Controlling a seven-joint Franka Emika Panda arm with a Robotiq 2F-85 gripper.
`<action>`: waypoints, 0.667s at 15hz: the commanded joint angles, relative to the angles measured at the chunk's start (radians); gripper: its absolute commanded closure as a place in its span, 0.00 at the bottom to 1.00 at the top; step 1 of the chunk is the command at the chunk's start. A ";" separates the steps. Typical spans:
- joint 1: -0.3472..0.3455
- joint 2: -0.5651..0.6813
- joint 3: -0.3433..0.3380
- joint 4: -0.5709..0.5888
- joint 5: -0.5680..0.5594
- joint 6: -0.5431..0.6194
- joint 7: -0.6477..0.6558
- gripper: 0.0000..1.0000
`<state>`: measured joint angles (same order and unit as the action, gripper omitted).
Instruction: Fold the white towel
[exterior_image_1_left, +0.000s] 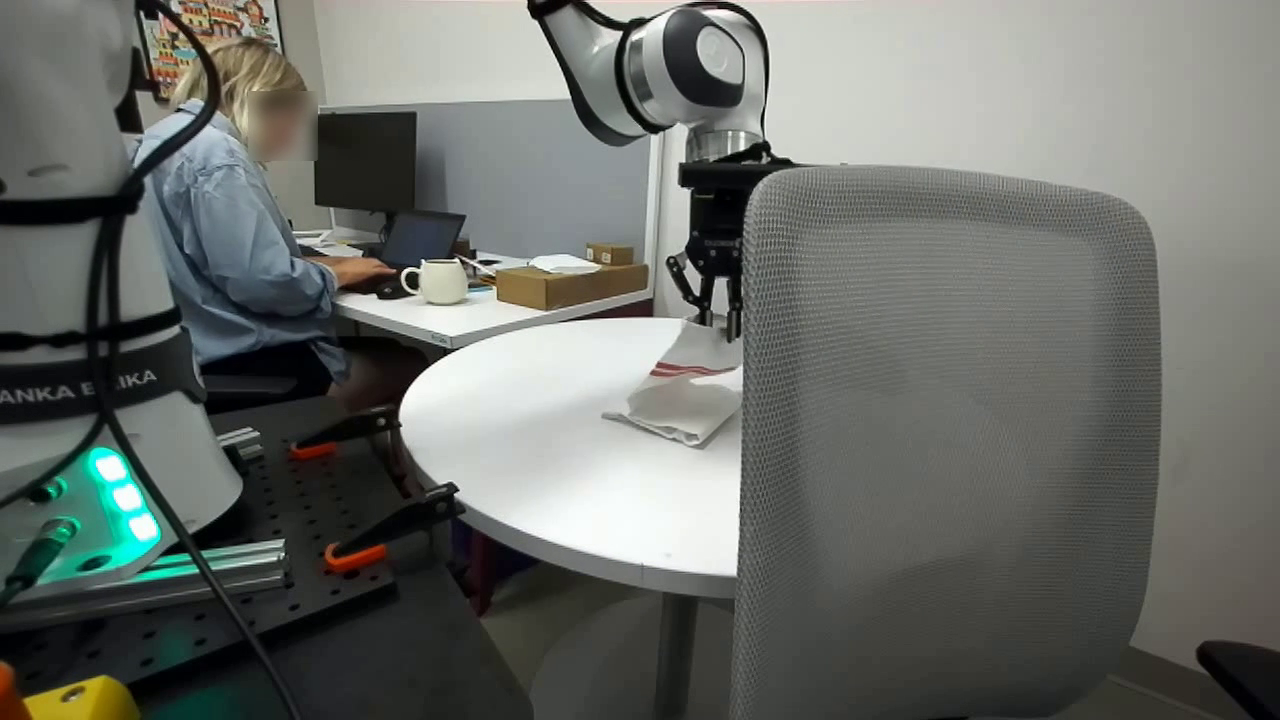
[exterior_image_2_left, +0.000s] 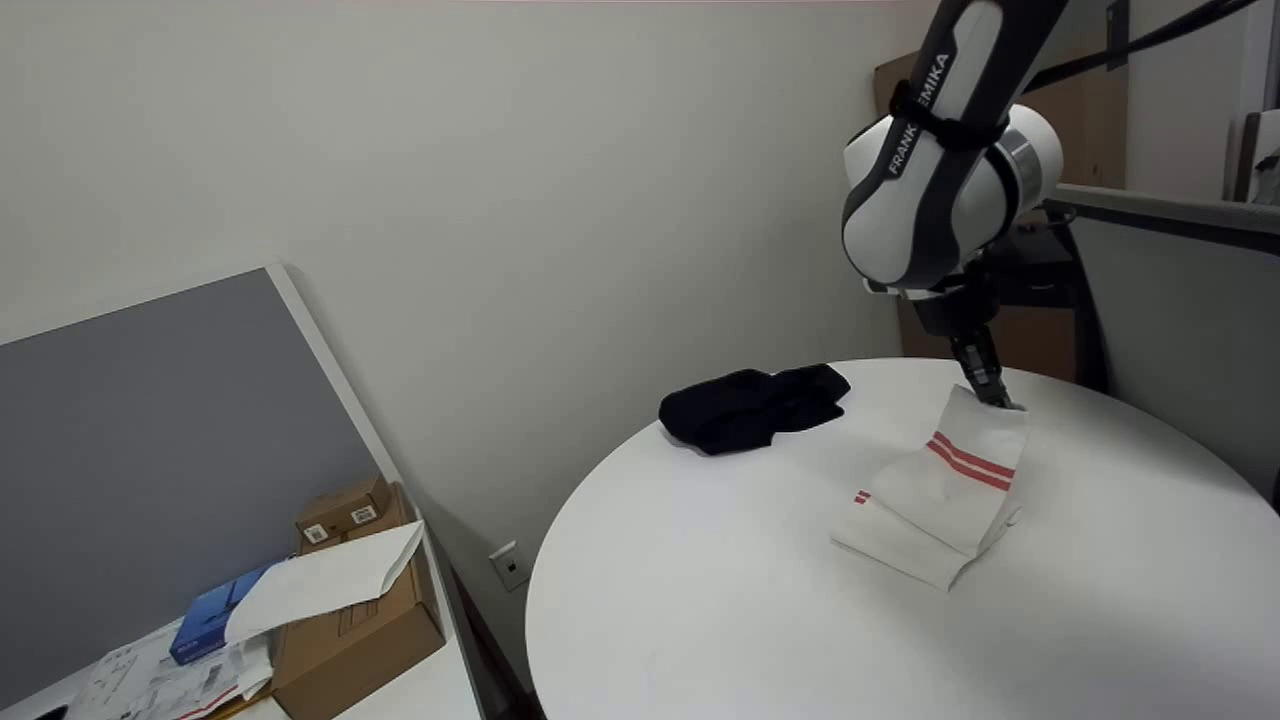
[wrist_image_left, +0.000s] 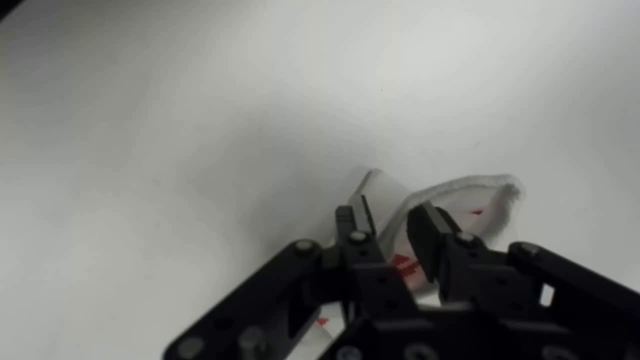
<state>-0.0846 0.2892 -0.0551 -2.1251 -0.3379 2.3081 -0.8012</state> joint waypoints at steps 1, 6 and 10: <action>-0.012 0.008 -0.021 0.003 -0.052 0.007 0.036 0.39; -0.010 -0.004 -0.020 -0.001 -0.077 0.005 0.043 0.03; -0.002 -0.048 -0.001 -0.032 -0.063 -0.006 0.029 0.00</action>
<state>-0.0957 0.2898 -0.0707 -2.1249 -0.3900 2.3082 -0.7834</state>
